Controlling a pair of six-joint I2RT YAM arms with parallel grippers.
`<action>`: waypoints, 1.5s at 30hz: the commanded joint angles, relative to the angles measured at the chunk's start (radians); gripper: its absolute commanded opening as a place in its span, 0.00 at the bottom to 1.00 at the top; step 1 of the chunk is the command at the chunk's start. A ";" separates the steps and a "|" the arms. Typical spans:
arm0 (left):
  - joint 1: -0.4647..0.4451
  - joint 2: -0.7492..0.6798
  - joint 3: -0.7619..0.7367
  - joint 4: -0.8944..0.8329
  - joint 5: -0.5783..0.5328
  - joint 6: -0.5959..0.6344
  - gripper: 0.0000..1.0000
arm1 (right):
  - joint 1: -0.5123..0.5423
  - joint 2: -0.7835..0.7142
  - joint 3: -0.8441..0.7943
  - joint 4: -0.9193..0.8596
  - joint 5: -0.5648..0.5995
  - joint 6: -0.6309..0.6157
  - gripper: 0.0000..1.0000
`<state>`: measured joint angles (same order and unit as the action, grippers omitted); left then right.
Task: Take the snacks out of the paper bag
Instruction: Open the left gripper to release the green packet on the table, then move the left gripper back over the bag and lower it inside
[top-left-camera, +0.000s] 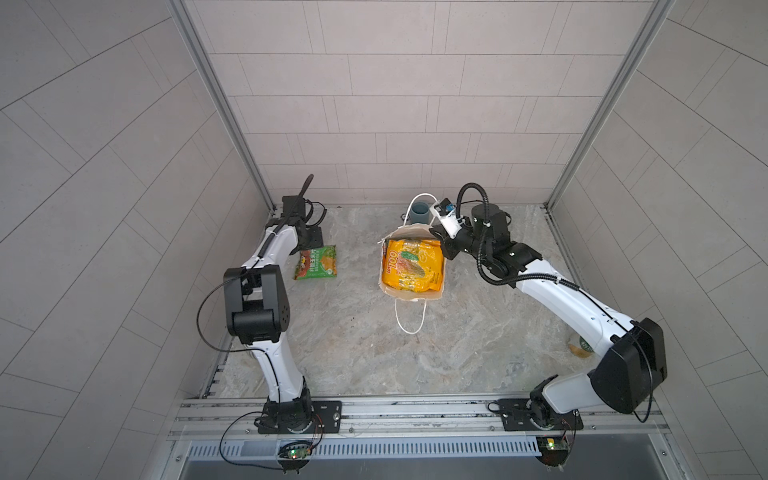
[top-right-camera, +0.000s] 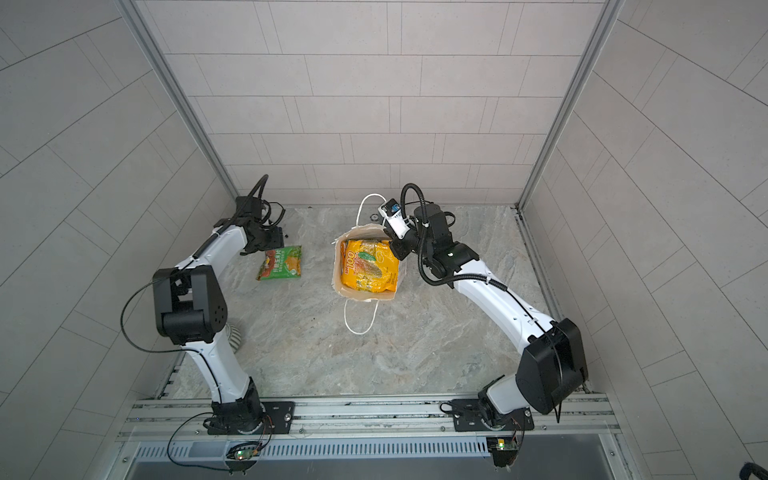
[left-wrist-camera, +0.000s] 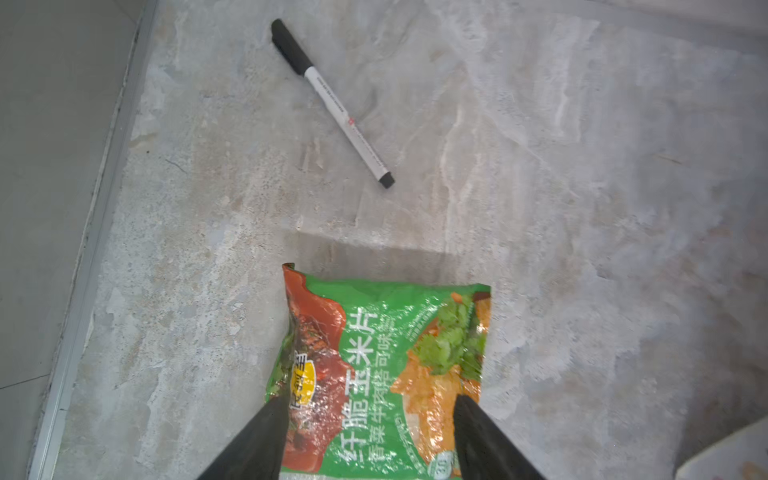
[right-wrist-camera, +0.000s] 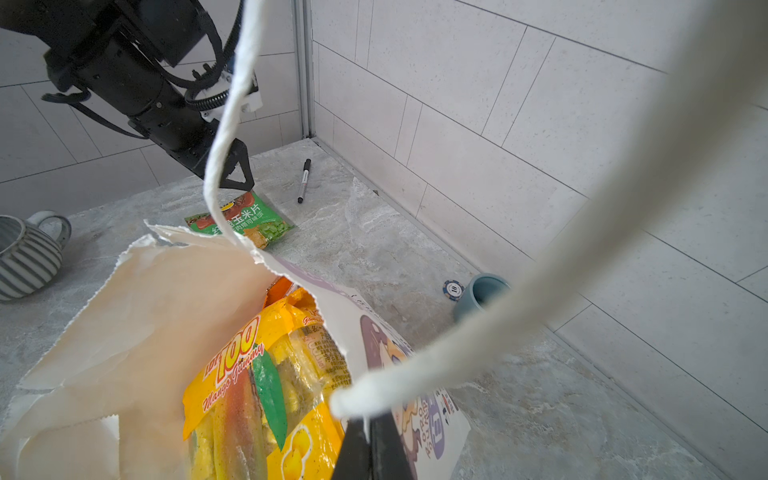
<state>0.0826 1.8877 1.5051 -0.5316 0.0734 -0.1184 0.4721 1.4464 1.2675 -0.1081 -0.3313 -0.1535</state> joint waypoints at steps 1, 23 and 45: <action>-0.010 0.057 -0.028 0.007 0.001 -0.020 0.67 | -0.003 -0.043 0.005 0.033 0.007 0.003 0.00; -0.008 0.249 0.129 -0.095 0.000 0.075 0.71 | -0.003 -0.037 0.004 0.033 0.018 0.002 0.00; -0.369 -0.563 -0.222 0.179 -0.069 -0.074 0.67 | -0.001 -0.048 0.003 0.031 -0.011 0.002 0.00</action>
<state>-0.1951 1.3918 1.3407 -0.4049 0.0360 -0.1852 0.4721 1.4452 1.2675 -0.1089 -0.3328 -0.1535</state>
